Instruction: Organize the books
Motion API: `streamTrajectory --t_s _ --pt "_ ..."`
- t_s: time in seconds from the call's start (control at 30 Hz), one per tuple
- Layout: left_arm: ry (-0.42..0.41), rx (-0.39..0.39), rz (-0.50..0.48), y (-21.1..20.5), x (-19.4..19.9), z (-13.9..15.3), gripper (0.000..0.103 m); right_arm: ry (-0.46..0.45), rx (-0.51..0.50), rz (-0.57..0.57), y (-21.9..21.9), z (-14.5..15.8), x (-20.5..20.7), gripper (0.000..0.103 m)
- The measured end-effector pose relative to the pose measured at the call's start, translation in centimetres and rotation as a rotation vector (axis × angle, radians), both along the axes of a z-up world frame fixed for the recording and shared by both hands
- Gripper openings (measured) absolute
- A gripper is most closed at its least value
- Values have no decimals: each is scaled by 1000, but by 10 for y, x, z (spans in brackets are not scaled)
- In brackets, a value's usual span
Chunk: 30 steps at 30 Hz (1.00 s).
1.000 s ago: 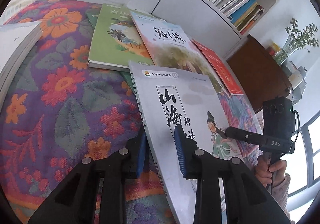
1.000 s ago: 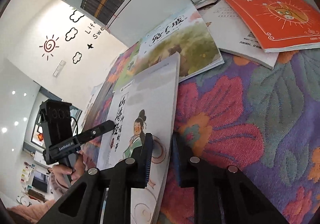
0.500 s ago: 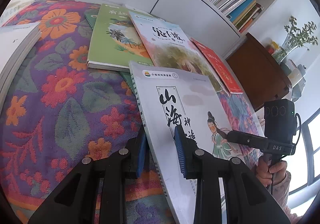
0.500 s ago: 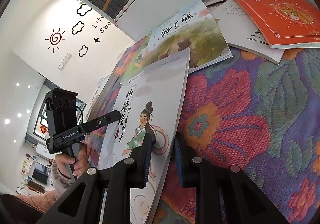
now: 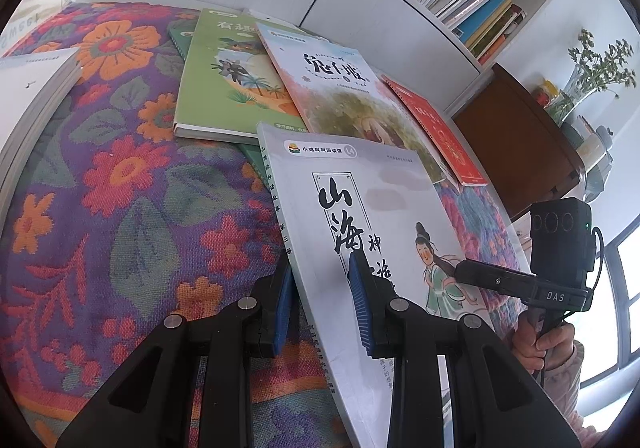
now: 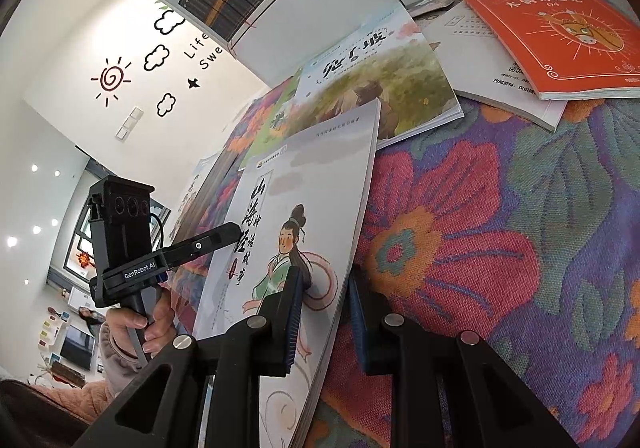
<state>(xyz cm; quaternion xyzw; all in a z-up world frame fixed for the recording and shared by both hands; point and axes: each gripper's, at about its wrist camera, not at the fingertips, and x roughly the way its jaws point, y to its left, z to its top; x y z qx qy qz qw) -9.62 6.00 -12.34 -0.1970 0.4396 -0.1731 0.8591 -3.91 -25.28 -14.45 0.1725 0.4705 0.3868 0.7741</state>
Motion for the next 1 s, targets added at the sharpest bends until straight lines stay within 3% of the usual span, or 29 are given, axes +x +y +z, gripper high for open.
streamTrajectory --t_s 0.57,0.73,0.87,1.0 --pt "21 18 -25 0 4 3 28 -3 -22 -6 3 2 -5 21" --pt "56 69 -52 -7 -2 13 26 22 -30 -1 9 7 -6 23" --pt "61 20 -71 0 -8 27 26 42 63 22 15 21 -13 23" --pt "47 63 -74 3 -14 38 26 -60 -45 60 38 47 -34 22"
